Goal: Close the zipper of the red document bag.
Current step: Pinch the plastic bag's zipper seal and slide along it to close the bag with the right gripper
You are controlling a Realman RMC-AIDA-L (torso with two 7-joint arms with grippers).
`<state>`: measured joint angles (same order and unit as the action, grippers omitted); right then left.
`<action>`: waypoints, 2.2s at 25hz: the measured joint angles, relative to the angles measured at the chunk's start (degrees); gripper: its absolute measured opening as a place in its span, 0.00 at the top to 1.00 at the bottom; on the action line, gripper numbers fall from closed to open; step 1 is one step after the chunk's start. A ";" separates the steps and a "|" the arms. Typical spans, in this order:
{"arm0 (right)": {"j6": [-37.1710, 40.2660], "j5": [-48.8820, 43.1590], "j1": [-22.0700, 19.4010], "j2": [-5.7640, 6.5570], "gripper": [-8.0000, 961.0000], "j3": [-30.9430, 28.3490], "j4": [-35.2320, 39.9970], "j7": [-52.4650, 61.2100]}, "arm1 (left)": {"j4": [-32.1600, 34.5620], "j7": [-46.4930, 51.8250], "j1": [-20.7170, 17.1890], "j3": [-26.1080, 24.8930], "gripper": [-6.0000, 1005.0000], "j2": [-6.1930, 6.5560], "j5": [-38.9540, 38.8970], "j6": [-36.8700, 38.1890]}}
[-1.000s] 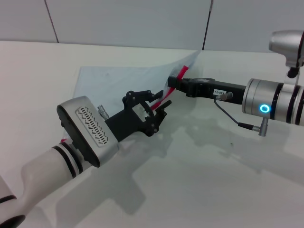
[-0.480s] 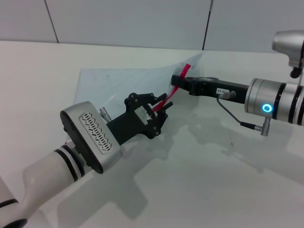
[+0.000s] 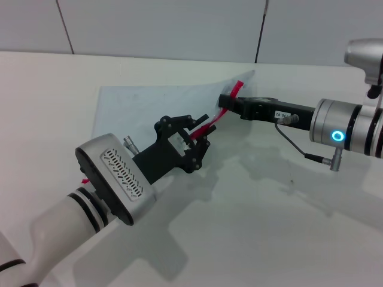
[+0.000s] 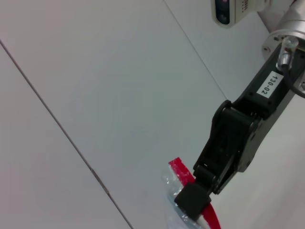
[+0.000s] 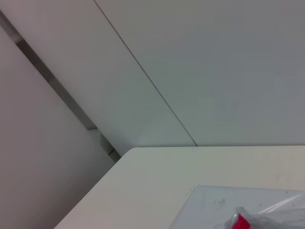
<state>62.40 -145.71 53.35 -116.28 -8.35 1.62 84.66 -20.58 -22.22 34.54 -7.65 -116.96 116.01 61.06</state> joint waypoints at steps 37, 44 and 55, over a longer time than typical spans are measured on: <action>0.00 1.21 -0.55 0.00 0.91 0.00 0.63 -0.27 | -0.06 0.34 -0.17 0.46 0.91 0.06 -1.38 -0.15; 0.10 3.79 -1.76 0.25 0.90 0.00 3.12 -0.23 | -0.08 0.34 -0.17 0.53 0.91 0.07 -1.08 -0.42; 0.68 8.74 -5.42 0.47 0.90 0.00 7.19 0.34 | -0.08 0.34 -0.69 0.53 0.91 0.21 -1.07 -0.46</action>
<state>63.08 -136.97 47.92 -115.81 -8.35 8.81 85.01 -20.66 -21.88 33.84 -7.12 -116.75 114.94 60.60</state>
